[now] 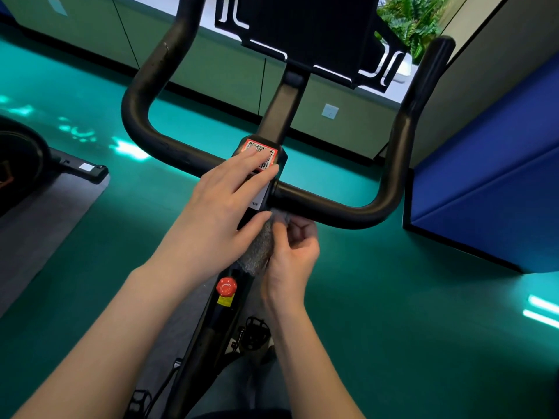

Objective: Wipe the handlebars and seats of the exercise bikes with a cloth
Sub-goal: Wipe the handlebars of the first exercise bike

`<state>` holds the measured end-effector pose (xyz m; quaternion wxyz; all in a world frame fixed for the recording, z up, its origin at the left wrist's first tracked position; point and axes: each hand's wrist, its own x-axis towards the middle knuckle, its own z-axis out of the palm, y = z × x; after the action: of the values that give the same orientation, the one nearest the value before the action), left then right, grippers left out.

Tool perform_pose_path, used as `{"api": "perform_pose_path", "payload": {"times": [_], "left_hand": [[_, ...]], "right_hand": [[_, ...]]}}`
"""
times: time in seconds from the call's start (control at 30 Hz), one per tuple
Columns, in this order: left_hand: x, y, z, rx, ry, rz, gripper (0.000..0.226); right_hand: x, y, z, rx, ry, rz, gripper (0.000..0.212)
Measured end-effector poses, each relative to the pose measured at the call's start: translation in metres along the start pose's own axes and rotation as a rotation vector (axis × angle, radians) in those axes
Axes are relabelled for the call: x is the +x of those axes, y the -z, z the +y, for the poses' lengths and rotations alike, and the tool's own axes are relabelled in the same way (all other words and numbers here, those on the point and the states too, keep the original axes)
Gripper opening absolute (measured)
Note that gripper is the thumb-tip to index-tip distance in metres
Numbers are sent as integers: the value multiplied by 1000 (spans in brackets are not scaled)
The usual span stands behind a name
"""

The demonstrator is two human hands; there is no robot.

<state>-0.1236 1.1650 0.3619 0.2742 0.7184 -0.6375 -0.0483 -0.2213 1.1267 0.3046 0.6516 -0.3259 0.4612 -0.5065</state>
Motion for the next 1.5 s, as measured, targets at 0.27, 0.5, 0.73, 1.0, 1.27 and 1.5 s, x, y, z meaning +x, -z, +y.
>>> {"api": "perform_pose_path", "payload": {"times": [0.27,0.5,0.73,1.0,1.27,1.5], "left_hand": [[1,-1,3,18,13,20,59],[10,-6,12,34,86,124,61],[15,-14,15,39,122,210,55],[14,-10,12,34,124,181,54],[11,-3,11,36,104,99,57],[8,1,15,80,78,71,57]], "right_hand": [[-25,46,-59,-473,373,-155,26],[34,54,-148,-1064,640,-113,17],[56,25,-148,-1637,561,-298,17],[42,-22,-123,-1530,566,-427,18],[31,-5,-124,-1285,595,-480,14],[31,52,-134,-1275,690,-126,13]]}}
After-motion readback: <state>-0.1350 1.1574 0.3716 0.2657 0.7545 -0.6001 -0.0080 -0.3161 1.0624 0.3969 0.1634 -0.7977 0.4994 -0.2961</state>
